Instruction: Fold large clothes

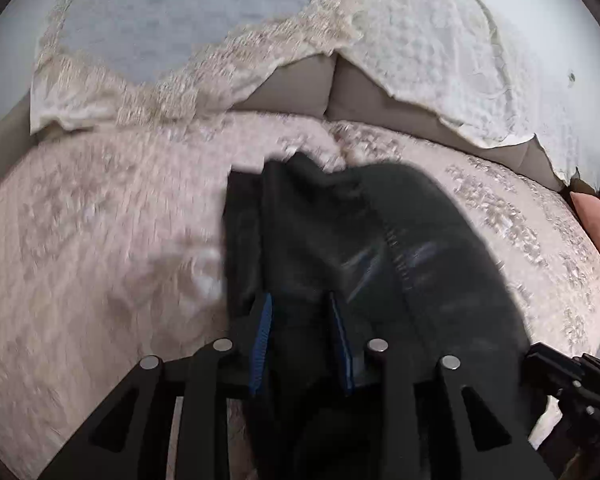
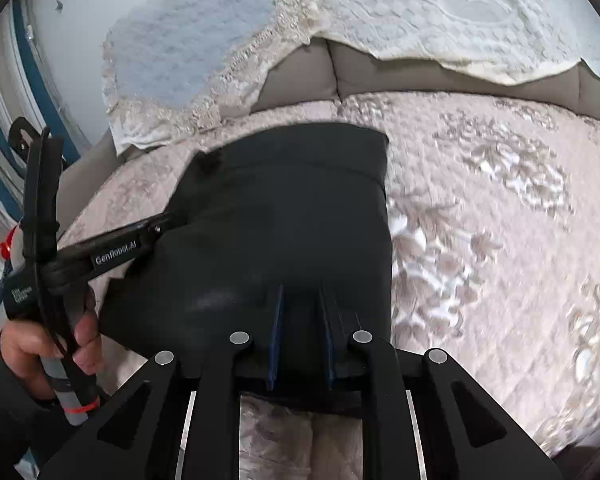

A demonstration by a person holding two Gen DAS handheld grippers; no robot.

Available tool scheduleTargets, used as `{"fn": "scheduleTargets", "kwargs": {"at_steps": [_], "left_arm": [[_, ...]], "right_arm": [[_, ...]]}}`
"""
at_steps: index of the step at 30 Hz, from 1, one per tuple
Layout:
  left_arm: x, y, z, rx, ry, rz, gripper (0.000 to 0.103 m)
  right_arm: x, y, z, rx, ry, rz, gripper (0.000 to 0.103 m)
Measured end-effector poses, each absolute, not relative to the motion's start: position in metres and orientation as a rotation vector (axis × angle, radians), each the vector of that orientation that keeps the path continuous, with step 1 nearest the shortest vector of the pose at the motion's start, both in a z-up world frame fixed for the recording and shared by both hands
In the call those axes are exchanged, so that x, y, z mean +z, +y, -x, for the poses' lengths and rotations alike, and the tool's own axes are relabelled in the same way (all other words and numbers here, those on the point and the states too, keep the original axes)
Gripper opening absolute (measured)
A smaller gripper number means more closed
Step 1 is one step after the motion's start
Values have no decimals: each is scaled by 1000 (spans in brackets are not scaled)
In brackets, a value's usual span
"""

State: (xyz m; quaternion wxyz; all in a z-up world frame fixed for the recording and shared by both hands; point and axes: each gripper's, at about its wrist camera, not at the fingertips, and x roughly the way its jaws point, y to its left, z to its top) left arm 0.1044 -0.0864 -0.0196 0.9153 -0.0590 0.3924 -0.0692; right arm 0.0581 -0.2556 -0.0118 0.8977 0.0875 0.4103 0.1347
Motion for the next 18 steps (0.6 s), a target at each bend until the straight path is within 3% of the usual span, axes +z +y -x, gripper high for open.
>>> {"fn": "scheduleTargets", "kwargs": {"at_steps": [18], "left_arm": [[-1,-86,-50,-149,857,83,33]], "right_arm": [[1,-249,-43,327,852,-151,24]]}}
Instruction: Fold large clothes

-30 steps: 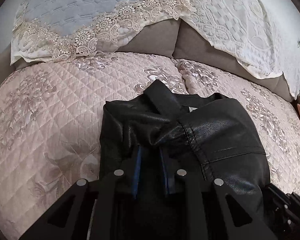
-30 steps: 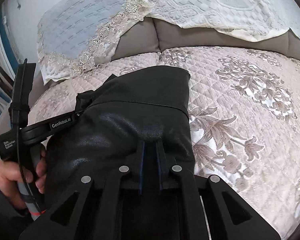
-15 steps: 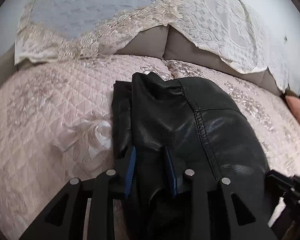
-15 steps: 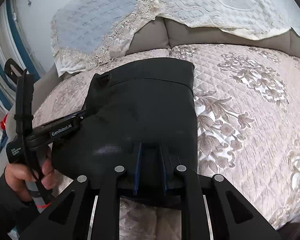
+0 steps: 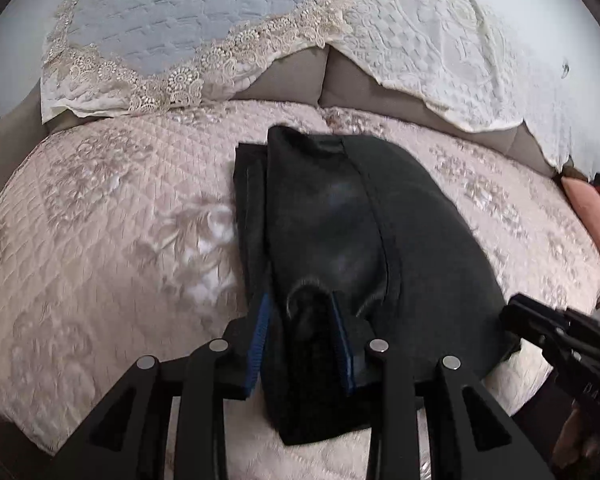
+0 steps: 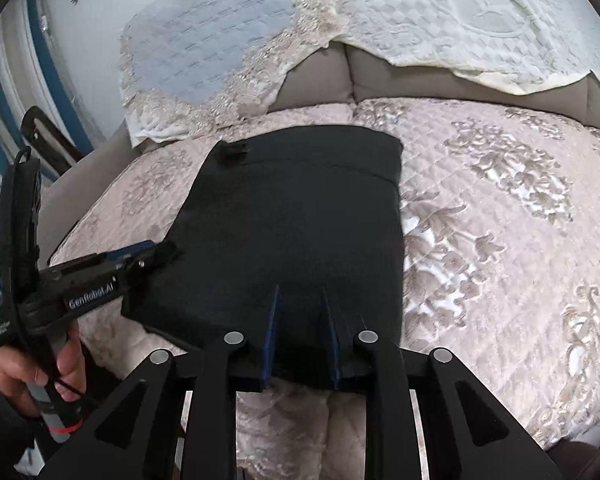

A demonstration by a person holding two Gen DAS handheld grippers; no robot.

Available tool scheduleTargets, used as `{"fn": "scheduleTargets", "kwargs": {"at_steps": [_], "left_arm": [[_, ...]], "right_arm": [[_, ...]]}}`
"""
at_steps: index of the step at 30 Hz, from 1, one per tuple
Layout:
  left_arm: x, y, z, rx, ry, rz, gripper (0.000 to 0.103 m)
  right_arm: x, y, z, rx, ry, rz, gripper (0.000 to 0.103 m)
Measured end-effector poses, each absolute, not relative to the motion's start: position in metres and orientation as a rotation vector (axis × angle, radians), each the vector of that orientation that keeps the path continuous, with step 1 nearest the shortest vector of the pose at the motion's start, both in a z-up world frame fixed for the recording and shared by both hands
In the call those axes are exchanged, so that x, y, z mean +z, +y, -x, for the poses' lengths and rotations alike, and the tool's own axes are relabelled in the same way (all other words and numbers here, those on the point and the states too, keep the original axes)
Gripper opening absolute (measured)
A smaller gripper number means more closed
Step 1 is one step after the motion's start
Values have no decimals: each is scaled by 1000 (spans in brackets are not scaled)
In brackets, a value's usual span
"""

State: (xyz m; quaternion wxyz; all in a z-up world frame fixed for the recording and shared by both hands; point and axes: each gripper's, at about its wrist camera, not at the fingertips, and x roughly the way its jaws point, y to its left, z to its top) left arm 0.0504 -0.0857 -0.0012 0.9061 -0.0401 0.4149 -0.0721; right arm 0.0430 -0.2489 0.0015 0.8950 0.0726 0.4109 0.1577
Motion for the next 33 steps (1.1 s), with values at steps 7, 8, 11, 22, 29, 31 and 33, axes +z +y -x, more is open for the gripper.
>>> {"fn": "scheduleTargets", "kwargs": {"at_steps": [7,8,11,22,29,31,33], "left_arm": [[-11,-87,-52,-134,885,73,35],[-12,-88,-52,-134,885,71,35],[-15,-88,-52,-135,884,62,36],[-16,-88,-52,-133,879,51,38],[23,-85,-53,-145,835,60,38],[37,-90,-62,-156,804,57,38],[43,-95,-74,-153,790,49,38]], "right_arm": [[-8,-245,-46,320,880,-127,25],[-8,-245,-46,322,880,-127,25],[-10,-245,-47,320,885,-123,26],[-13,-243,-50,309,909,-116,27],[12,-252,-43,306,857,-123,28],[17,-255,-47,307,845,-142,28],[18,-257,-54,298,845,-148,28]]}}
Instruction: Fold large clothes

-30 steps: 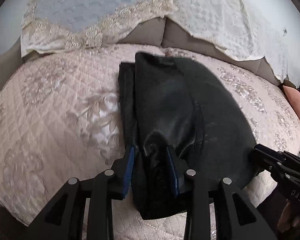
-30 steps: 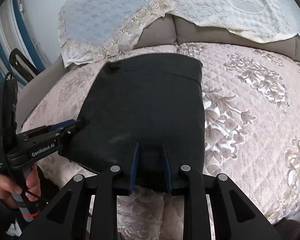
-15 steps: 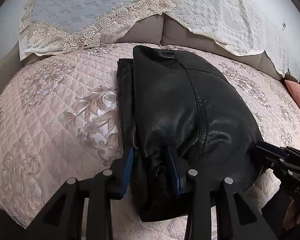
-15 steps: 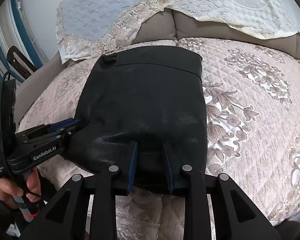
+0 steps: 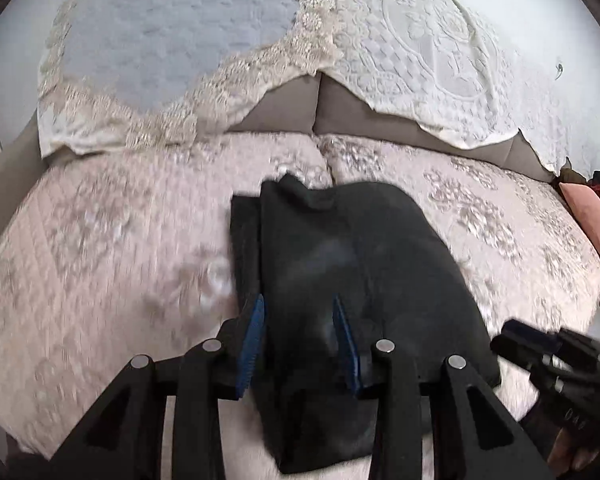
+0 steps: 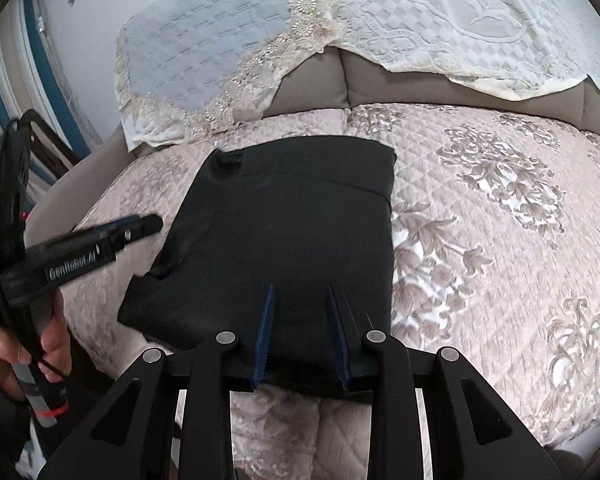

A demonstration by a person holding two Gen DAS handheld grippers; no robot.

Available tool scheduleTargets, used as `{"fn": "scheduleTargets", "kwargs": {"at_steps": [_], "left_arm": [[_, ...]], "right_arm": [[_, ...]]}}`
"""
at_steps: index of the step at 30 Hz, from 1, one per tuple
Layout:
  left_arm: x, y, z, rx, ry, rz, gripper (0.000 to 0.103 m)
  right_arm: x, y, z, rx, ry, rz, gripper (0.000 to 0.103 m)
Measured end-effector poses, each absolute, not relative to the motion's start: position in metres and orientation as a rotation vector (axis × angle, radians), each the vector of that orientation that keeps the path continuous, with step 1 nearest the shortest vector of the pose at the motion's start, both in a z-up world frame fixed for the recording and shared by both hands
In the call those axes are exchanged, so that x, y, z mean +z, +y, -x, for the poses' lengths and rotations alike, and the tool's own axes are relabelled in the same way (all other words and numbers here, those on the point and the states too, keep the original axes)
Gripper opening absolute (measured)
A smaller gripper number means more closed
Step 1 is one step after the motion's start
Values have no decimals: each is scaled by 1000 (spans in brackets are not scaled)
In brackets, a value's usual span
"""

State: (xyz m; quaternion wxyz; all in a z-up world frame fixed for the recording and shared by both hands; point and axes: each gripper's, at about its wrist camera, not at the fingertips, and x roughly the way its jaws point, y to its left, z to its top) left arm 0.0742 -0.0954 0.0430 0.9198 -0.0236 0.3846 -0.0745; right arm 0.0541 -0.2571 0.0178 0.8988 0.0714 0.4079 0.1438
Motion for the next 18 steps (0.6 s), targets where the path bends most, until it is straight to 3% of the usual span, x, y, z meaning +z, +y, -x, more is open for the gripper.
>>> {"fn": "scheduleTargets", "kwargs": {"at_steps": [10,14,18], "left_arm": [[-11,-104,-125,-156,892,59,40],[-8,-103,-120,-162,876,39,40],[-6,-97,-121,-150,884,45,49]], "right_arm": [[9,-264,-83,292,864,-174,34],[1,-278,-94,287,875,-214,57],[-4,-294,-104,277,884,-279,59]]}}
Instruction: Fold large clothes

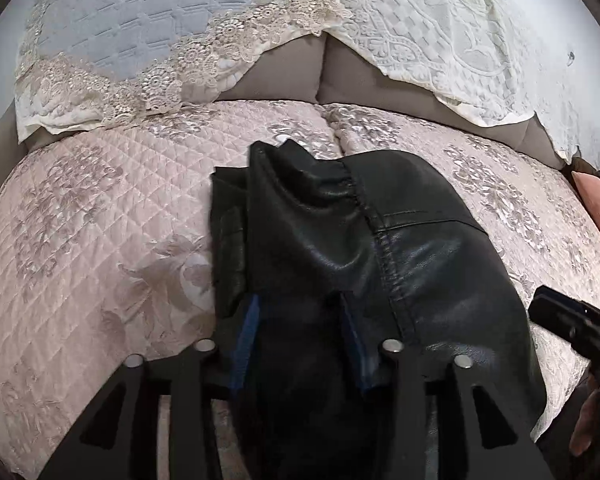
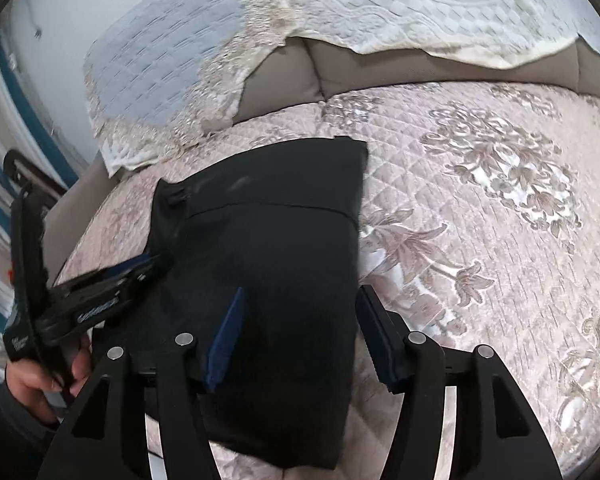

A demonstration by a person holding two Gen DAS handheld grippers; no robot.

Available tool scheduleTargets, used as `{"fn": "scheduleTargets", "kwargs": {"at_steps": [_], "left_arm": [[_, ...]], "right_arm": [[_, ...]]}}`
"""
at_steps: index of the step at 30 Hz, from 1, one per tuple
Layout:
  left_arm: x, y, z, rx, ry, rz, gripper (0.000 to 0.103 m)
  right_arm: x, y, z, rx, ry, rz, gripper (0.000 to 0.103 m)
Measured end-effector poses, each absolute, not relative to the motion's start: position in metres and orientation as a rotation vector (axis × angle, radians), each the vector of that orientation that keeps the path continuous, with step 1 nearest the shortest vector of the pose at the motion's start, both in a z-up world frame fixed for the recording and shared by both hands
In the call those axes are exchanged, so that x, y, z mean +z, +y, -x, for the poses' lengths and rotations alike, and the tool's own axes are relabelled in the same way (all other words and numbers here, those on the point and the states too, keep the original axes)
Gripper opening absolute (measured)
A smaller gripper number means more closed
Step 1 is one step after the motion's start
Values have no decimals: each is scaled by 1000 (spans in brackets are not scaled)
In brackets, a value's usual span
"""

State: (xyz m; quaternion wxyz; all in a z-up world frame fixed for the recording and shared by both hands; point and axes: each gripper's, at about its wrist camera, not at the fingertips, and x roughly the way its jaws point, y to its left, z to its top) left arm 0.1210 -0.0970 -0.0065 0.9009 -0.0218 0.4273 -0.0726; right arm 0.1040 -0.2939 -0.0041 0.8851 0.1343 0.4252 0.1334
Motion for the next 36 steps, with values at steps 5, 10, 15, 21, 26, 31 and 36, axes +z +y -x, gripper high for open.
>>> {"fn": "scheduleTargets", "kwargs": {"at_steps": [5,10,15,21,26,31,36], "left_arm": [[-9,-93,-117,-163,878,65,51],[-12,-90,-118,-175,872,86,52],[-16,-88,-117,-183,864,94,53],[-18,-80,-116,-213,856,152,53],[-16,-68,-111,-249,843,232,60],[-28,-57,-112,-180,865,279,87],[-35,-50,-119,-211,895,346,88]], "right_arm": [[-12,-301,-111,285,904,-310,59],[-19,-303,-114,306,921,-328,60],[-30,-309,-121,337,947,-379,66],[-36,-312,-126,382,959,-420,66],[-41,-314,-130,418,968,-449,66],[-46,-312,-136,443,977,-468,66],[-50,-312,-142,469,991,-481,66]]}}
